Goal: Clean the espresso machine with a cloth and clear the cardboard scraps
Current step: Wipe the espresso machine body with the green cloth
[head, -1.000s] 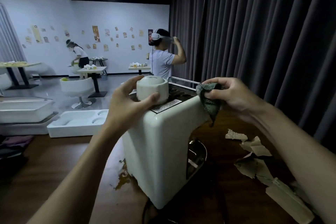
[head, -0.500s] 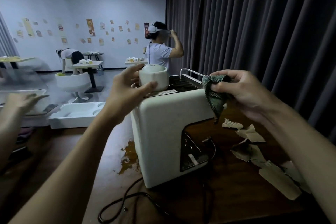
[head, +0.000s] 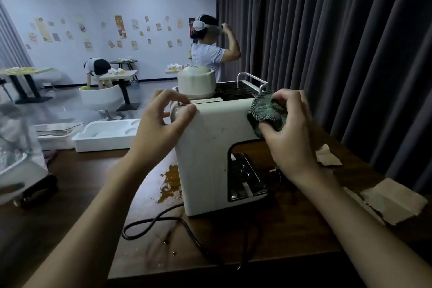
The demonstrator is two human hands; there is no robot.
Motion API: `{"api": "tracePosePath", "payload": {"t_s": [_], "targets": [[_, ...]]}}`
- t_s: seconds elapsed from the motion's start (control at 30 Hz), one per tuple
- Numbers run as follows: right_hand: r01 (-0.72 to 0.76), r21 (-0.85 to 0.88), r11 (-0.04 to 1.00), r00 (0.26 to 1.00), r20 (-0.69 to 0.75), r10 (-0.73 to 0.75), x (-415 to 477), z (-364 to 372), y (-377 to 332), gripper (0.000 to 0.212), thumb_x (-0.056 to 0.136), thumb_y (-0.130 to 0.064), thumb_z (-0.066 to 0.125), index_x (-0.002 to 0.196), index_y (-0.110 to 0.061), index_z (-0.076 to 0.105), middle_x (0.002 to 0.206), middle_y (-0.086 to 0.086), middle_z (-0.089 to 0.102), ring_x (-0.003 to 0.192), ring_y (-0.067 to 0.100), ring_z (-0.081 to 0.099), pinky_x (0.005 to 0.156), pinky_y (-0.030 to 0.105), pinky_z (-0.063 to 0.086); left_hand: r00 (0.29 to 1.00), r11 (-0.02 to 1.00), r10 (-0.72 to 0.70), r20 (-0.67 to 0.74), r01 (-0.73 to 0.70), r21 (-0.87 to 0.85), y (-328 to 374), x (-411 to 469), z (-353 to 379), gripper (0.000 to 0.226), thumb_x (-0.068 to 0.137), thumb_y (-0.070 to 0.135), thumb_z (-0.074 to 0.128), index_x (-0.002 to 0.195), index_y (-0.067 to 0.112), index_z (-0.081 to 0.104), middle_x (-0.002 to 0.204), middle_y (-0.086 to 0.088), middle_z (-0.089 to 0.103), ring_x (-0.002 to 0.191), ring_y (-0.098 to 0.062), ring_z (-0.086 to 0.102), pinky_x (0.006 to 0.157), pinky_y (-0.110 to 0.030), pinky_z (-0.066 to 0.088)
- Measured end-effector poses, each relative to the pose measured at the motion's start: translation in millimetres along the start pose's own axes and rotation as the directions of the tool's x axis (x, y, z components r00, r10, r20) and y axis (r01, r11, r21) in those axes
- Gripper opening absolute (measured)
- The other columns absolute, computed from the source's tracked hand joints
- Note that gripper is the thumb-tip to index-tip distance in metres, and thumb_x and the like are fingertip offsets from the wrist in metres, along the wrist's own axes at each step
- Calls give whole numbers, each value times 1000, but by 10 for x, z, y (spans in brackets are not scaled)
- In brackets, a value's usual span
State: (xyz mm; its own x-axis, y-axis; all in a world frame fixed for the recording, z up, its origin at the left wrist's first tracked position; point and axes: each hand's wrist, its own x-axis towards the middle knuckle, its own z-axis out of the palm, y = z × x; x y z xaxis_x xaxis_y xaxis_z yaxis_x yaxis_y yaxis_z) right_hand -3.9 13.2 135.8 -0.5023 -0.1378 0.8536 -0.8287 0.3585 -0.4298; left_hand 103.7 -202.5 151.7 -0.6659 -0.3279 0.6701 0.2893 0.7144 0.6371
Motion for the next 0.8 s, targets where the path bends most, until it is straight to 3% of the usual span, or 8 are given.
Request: {"api": "tracePosePath", "payload": {"t_s": [0.07, 0.17, 0.3, 0.43, 0.53, 0.6, 0.7, 0.8], "targets": [[77, -47, 996, 997, -27, -79, -53, 53, 15, 40, 69, 6, 74, 103, -3, 56, 111, 13, 52, 98, 5, 42, 83, 0, 32, 1000, 1000, 8, -22, -8, 1, -16, -17, 10, 10, 87, 49, 63, 91, 41, 58, 117, 0, 61, 106, 0, 59, 86, -13, 44], [115, -76, 990, 992, -41, -118, -106, 132, 45, 36, 71, 3, 77, 104, 0, 61, 120, 18, 53, 111, 18, 48, 97, 14, 38, 999, 1000, 13, -33, -12, 20, -11, -40, 22, 6, 92, 39, 64, 92, 39, 57, 120, -2, 61, 109, 0, 59, 86, -14, 44], [65, 6, 998, 997, -47, -65, -186, 171, -3, 47, 80, -27, 78, 114, 1, 62, 131, 20, 50, 125, 23, 43, 108, 17, 28, 999, 999, 17, -43, -16, 39, -3, -53, 42, 8, 96, 33, 63, 99, 27, 58, 121, -4, 58, 112, -2, 57, 91, -19, 44], [10, 53, 999, 995, -101, -4, -239, 207, -94, 40, 96, -32, 51, 118, -1, 65, 136, 20, 45, 126, 19, 41, 108, 34, 37, 999, 999, 26, -34, -24, 44, 1, -36, 19, 11, 94, 38, 62, 98, 29, 58, 120, -4, 58, 114, -12, 58, 95, -27, 46], [-61, 79, 995, 983, -168, 74, -227, 263, -111, 29, 94, -24, 59, 113, -5, 69, 131, 15, 48, 120, 20, 48, 100, 44, 46, 1000, 999, 20, -11, -19, 36, -9, -5, -19, 14, 90, 45, 58, 95, 32, 59, 115, 1, 57, 111, -7, 59, 95, -26, 45], [-91, 109, 990, 977, -182, 110, -235, 313, -143, 25, 90, -20, 67, 111, -6, 70, 126, 12, 51, 116, 22, 53, 97, 43, 49, 1000, 998, 30, 3, -31, 46, -22, 2, -34, 15, 92, 44, 57, 97, 30, 61, 110, 5, 55, 108, 0, 58, 94, -24, 45], [-57, 82, 995, 981, -180, 71, -258, 358, -187, 25, 85, -16, 73, 107, -4, 72, 119, 13, 56, 113, 17, 53, 101, 29, 45, 999, 998, 40, -4, -39, 47, -43, -3, -42, 10, 97, 34, 61, 100, 25, 62, 108, 4, 54, 107, 3, 56, 93, -23, 44], [-10, 22, 1000, 985, -175, 13, -227, 311, -136, 23, 85, -14, 73, 105, -3, 72, 117, 13, 58, 110, 21, 57, 98, 33, 48, 999, 998, 53, 11, -54, 42, -65, 0, -49, 7, 97, 37, 60, 99, 30, 62, 108, 7, 54, 109, 1, 56, 93, -23, 44]]}}
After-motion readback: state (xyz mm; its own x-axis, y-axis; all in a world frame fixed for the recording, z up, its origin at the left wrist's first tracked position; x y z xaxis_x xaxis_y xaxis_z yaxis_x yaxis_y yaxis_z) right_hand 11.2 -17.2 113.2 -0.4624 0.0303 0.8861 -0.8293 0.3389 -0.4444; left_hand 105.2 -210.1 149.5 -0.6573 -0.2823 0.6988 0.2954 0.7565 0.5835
